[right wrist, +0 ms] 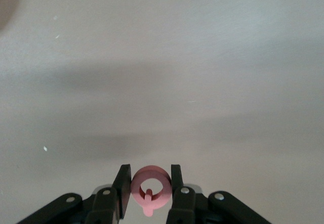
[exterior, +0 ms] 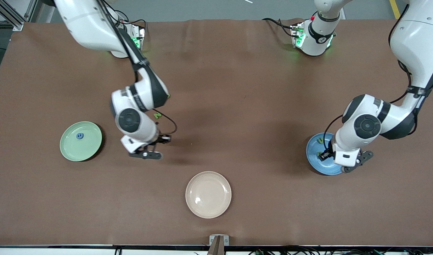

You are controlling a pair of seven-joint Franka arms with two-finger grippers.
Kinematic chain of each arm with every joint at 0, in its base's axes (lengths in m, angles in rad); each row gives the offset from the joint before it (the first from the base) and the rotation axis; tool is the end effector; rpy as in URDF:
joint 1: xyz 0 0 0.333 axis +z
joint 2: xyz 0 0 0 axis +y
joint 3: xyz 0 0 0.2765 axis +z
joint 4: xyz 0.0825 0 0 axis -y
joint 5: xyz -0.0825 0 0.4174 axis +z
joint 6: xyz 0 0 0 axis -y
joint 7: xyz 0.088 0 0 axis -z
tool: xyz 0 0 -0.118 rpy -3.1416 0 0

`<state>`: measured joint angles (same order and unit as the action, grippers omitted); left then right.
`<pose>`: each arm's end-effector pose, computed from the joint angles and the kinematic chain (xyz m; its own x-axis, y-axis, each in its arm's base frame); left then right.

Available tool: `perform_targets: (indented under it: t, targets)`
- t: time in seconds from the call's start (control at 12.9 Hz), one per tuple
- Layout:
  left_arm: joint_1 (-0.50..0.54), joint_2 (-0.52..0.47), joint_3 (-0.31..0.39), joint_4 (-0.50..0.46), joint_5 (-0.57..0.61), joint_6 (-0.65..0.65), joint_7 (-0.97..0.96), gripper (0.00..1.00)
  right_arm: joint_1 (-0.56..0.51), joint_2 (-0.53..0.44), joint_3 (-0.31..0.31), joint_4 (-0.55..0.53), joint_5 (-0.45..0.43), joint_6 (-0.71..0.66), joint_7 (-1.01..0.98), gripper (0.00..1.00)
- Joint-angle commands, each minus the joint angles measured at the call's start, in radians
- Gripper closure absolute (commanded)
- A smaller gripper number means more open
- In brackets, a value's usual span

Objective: Sort upper and lower case letters into plates

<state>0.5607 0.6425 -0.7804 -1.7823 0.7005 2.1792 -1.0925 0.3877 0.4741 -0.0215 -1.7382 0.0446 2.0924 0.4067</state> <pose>0.6525 -0.0943 0.2136 0.8490 0.5187 0.1009 0.5264 -0.8468 -0.0762 0.6120 0.2381 0.2301 0.9907 -0.0642 -0.1202 -0.0618 -0.9978 0.0236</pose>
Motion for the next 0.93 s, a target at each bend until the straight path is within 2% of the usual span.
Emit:
perform_targets:
  t: [0.0, 0.23, 0.46, 0.7, 0.85]
  targets:
    - [0.004, -0.099, -0.019, 0.088, -0.004, -0.083, 0.142, 0.0, -0.155, -0.159, 0.02, -0.171, -0.006, -0.005, -0.211, 0.86]
    - [0.01, -0.156, -0.072, 0.196, -0.041, -0.227, 0.29, 0.0, -0.332, -0.187, 0.02, -0.234, -0.006, 0.006, -0.487, 0.86]
    - [0.008, -0.233, -0.108, 0.302, -0.127, -0.419, 0.497, 0.0, -0.475, -0.174, 0.02, -0.267, -0.006, 0.095, -0.704, 0.84]
    - [0.01, -0.32, -0.112, 0.348, -0.251, -0.559, 0.615, 0.0, -0.535, -0.161, 0.02, -0.351, -0.006, 0.23, -0.787, 0.84]
    - [0.011, -0.41, -0.091, 0.342, -0.334, -0.576, 0.704, 0.0, -0.541, -0.14, 0.02, -0.417, -0.006, 0.343, -0.789, 0.84]
